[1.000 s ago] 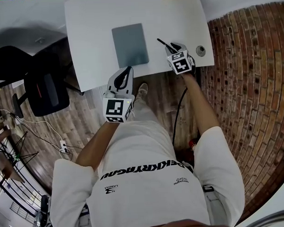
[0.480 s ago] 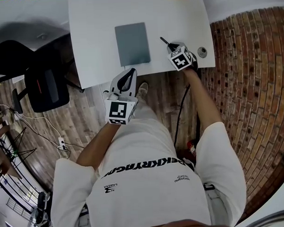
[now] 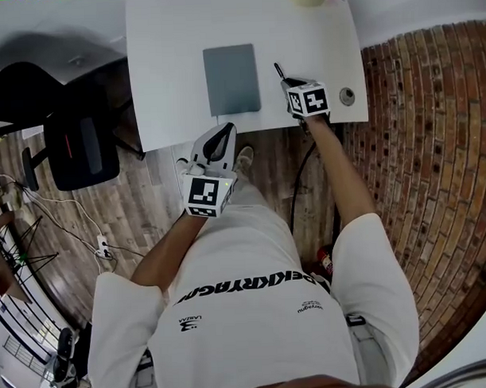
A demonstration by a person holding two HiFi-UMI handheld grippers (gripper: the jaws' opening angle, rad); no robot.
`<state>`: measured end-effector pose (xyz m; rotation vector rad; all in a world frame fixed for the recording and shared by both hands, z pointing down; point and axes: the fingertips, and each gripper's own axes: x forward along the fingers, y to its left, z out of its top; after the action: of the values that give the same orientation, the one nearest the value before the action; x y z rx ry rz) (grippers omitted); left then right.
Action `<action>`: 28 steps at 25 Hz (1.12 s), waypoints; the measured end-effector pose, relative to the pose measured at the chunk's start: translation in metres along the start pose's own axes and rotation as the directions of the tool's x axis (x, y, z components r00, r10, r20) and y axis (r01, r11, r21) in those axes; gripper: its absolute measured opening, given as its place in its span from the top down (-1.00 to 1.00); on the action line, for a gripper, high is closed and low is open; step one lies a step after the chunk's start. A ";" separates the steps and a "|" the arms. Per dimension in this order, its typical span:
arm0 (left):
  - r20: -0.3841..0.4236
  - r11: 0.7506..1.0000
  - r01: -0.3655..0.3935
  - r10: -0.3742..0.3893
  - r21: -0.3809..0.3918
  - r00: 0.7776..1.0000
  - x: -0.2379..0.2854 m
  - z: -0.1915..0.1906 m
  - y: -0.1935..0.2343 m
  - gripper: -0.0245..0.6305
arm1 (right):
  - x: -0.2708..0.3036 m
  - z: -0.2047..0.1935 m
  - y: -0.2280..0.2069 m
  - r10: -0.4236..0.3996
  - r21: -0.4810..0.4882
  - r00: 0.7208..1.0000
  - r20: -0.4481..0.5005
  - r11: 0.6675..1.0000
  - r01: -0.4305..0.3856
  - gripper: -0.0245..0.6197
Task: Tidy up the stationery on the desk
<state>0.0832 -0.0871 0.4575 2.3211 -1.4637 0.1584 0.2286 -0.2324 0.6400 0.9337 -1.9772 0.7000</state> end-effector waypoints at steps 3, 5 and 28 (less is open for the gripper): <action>0.005 1.000 -0.019 0.019 0.019 1.000 -0.002 0.000 0.005 0.93 | 0.010 0.007 0.010 0.040 0.140 0.999 0.014 0.989 -0.042 0.78; 0.010 0.999 -0.026 0.026 0.024 1.000 -0.004 0.000 0.005 0.93 | 0.017 0.011 0.015 0.044 0.206 0.999 0.029 0.977 -0.049 0.78; 0.000 0.999 -0.020 0.020 0.047 1.000 -0.018 -0.007 0.007 0.93 | 0.048 0.032 0.037 0.083 0.483 0.992 0.100 0.867 -0.121 0.66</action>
<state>0.0698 -0.0719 0.4608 2.3437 -1.4988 0.2015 0.1657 -0.2525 0.6597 1.1669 -1.9607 1.2855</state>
